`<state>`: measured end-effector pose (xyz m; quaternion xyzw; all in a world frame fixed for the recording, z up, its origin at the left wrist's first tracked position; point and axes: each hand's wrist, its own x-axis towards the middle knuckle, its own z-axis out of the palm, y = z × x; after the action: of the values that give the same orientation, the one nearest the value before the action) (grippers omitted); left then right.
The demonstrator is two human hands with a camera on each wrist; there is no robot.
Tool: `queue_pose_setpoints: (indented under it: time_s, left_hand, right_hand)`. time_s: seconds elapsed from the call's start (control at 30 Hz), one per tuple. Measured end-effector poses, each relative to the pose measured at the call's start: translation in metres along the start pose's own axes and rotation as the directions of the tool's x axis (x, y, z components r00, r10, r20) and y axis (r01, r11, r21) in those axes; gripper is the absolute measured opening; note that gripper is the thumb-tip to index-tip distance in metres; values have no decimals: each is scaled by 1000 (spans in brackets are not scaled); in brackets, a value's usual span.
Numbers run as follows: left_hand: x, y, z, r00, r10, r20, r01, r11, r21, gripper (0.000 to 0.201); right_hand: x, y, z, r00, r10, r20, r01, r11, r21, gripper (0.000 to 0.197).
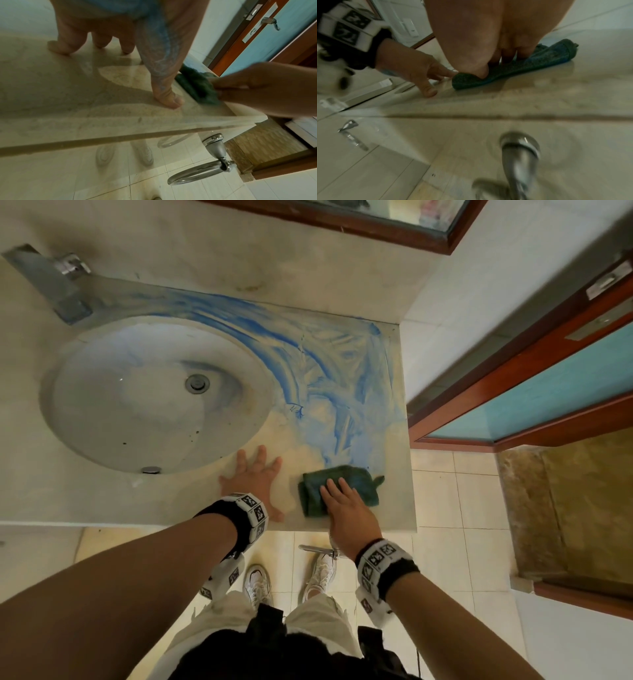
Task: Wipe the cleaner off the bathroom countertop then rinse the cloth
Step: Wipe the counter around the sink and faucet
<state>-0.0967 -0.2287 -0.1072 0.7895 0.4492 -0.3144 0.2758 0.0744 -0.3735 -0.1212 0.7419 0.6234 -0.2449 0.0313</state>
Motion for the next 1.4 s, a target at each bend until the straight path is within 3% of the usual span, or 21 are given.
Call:
queue_pose_setpoints:
  time_s: [0.17,0.43,0.73,1.03,1.3,1.4]
  left_hand:
    - [-2,2,3,999,-21,-34,21,1000,18,123]
    - [1,-2,1,1000,6,-6,-6,1000,6,124]
    - [1,0,6,999,-13,-46,13,1000,7,124]
    - [2,-2,2,1000,12,-6,-12,1000,7,124]
    - [4,-1,6,1000,-11,-22,11,1000,4,122]
    - [2,0,4,1000,-12,-18,12,1000,7,122]
  right_hand:
    - [38,-14,-13,998,68,-10,-68,998,2,63]
    - [-40,3,15,999,38,6,-38,998,-44,67]
    - [50,-5,-22,997,64,45,-62,997,-45,57]
    - [-35,11,1,989,81,121,-75,996,-56,56]
    - [42,-5,-25,995,63,80,-63,998,-6,52]
    - [36,-2,-24,995,45,89,-46,999,3,52]
